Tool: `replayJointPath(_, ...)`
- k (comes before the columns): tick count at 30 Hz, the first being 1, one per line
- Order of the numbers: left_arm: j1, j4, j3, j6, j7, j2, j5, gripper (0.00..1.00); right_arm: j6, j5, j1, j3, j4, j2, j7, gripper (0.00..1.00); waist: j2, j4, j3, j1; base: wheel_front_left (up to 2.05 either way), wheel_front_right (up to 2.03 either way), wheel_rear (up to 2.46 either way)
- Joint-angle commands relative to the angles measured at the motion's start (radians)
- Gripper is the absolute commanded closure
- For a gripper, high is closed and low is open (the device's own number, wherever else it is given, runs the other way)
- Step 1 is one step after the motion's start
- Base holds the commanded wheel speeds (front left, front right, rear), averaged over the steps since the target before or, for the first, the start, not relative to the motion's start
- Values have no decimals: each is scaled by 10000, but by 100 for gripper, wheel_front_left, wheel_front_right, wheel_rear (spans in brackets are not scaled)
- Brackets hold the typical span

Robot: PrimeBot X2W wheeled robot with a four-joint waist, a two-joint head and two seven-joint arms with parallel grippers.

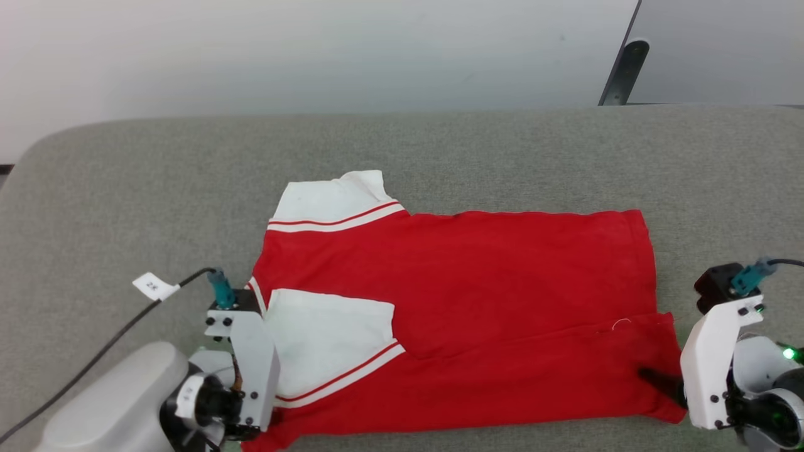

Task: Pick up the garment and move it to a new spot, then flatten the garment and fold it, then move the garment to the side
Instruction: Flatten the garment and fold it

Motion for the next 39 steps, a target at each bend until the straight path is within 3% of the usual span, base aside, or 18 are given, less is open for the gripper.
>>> replayJointPath(1, -69, 15, 1, -38, 9, 111, 79, 0, -11, 61, 176, -69, -192, -33, -151, 0, 0, -73, -75, 0, 0, 0, 0)
replayJointPath(6, -376, -294, 163, 169, 36, 439, 241, 0, -11, -7, 493, -302, -1091, -50, -850, 0, 0, -216, -230, 0, 0, 0, 0)
replayJointPath(9, -631, -647, 446, 276, -237, 635, 352, 0, -6, -216, 735, -358, -1847, -65, -1883, 0, 0, -362, -314, 0, 0, 0, 0)
replayJointPath(17, -960, -921, 1250, 78, -2124, 824, 853, 0, -6, -1914, 1012, -232, -3282, -216, -6688, 0, 0, -946, -443, 0, 0, 0, 0)
replayJointPath(22, -1102, -593, 1594, -375, -3758, 648, 1321, 0, -7, -3745, 1304, -758, -3561, 479, -9906, 0, 0, -1280, -465, 0, 0, 0, 0)
replayJointPath(25, -1319, -290, 1732, -608, -4757, 442, 1703, 0, -7, -4515, 1516, -1130, -3671, 1092, -11183, 0, 0, -1465, -425, 0, 0, 0, 0)
replayJointPath(31, -2041, 785, 1997, -1040, -5742, 143, 1941, 0, -7, -5164, 1911, -1486, -3941, 2078, -12259, 0, 0, -1961, -90, 0, 0, 0, 0)
replayJointPath(39, -3493, 2687, 1828, -1859, -4511, 348, 1868, 0, -7, -4800, 1733, -1248, -4230, 2310, -12243, 0, 0, -2871, 874, 0, 0, 0, 0)
